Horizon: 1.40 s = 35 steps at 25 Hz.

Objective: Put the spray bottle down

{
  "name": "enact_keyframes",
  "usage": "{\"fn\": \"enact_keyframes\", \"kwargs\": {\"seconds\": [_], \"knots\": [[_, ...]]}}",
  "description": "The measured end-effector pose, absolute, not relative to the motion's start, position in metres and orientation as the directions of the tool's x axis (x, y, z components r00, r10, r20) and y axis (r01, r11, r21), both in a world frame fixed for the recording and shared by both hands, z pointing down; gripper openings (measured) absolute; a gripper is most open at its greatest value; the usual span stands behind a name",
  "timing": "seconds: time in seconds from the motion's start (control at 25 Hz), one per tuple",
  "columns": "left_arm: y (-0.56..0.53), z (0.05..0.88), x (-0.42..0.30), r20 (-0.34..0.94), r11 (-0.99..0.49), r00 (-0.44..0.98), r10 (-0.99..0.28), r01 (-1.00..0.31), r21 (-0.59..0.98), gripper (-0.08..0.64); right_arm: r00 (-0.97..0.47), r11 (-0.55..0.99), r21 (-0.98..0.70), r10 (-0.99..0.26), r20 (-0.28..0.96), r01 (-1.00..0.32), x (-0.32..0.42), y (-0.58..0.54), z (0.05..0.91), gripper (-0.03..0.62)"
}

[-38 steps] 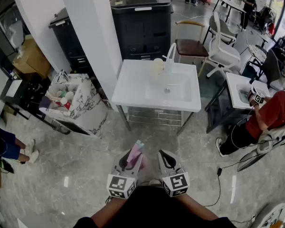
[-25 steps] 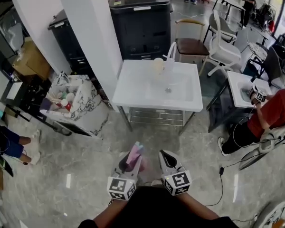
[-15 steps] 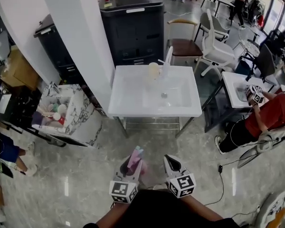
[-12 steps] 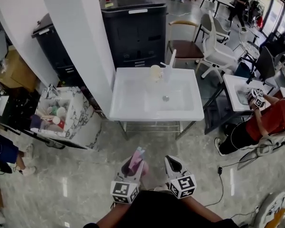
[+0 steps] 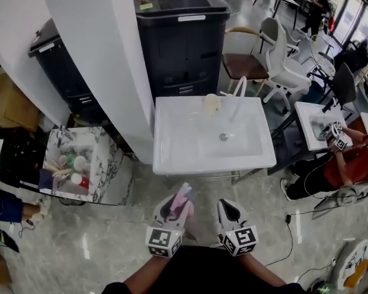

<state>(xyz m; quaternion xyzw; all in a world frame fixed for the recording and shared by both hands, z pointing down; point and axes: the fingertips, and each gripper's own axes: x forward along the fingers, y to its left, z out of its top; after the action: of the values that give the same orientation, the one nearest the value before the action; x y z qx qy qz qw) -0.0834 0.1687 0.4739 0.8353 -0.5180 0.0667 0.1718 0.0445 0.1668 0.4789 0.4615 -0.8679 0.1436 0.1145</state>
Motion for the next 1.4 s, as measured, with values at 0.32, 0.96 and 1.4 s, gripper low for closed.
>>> {"fn": "enact_keyframes", "kwargs": {"seconds": [0.32,0.96,1.4], "knots": [[0.113,0.477,-0.133,0.278,-0.471,0.53,-0.801,-0.845,0.254,0.172,-0.509,0.483,-0.159,-0.811,0.29,-0.861,-0.008,0.123,0.474,-0.002],[0.01,0.48,-0.191,0.25,-0.384,0.445,-0.86,-0.887,0.256,0.172,-0.533,0.504,-0.173,-0.802,0.27,-0.846,-0.057,0.016,0.487,-0.002],[-0.114,0.486,-0.182,0.265,-0.37,0.397,-0.879,-0.917,0.15,0.172,-0.571,0.535,-0.201,-0.775,0.27,-0.821,-0.062,-0.118,0.511,-0.002]]}}
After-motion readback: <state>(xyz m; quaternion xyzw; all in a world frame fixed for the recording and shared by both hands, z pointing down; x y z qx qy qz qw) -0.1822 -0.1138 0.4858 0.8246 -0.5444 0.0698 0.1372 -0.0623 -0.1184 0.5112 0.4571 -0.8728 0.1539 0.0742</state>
